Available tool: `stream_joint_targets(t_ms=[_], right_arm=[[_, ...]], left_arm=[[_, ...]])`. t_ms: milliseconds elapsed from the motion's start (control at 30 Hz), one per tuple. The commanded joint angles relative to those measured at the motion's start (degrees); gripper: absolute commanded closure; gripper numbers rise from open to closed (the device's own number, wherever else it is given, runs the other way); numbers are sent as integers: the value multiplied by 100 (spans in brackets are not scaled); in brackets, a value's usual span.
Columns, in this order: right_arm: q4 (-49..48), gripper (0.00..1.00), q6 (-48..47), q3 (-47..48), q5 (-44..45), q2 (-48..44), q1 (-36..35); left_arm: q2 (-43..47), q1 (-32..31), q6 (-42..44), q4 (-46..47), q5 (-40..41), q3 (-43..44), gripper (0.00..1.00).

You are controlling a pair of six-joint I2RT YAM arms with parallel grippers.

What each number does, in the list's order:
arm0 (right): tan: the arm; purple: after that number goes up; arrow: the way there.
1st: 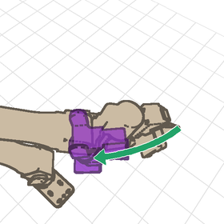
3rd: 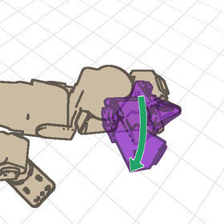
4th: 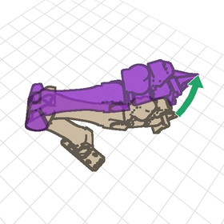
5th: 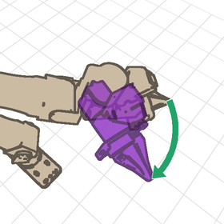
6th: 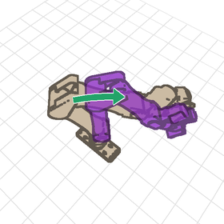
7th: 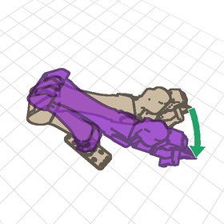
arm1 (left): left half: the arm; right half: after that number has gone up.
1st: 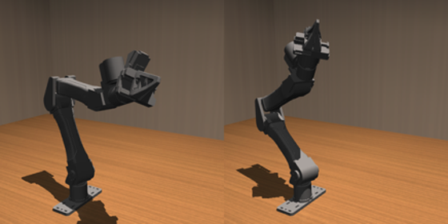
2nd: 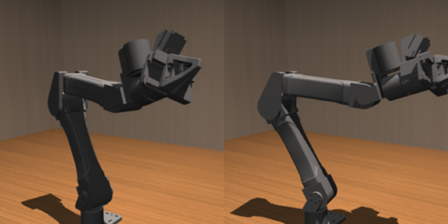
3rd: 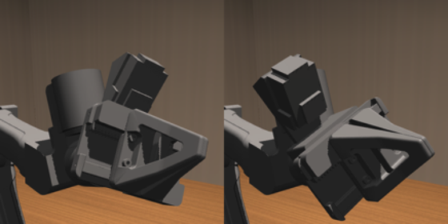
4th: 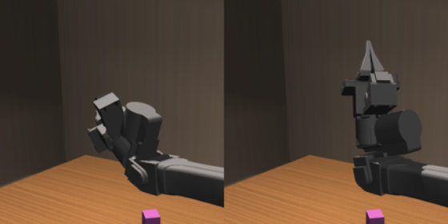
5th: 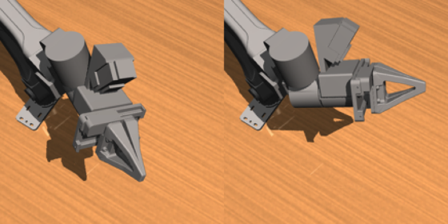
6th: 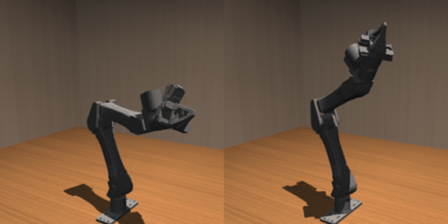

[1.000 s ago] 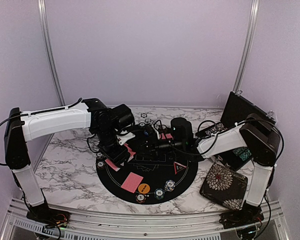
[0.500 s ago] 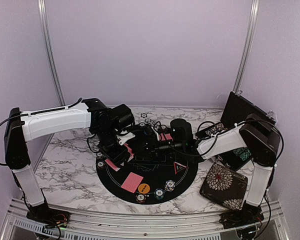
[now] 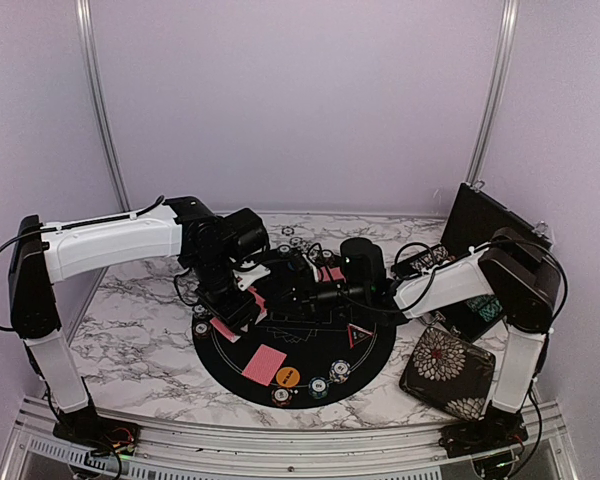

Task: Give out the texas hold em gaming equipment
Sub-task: Pick up the poker card from the face-down deck piles.

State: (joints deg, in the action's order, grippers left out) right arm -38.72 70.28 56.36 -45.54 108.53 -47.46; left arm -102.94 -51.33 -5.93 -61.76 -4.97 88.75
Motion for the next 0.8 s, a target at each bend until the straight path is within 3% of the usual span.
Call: stream_joint_targets(t_ms=[0, 767], right_arm=[[130, 96, -46, 48, 44, -59, -35], [409, 100, -97, -113, 168, -366, 271]], left_arm=[[114, 0, 52, -35, -19, -24, 56], [123, -5, 51, -36, -2, -24, 56]])
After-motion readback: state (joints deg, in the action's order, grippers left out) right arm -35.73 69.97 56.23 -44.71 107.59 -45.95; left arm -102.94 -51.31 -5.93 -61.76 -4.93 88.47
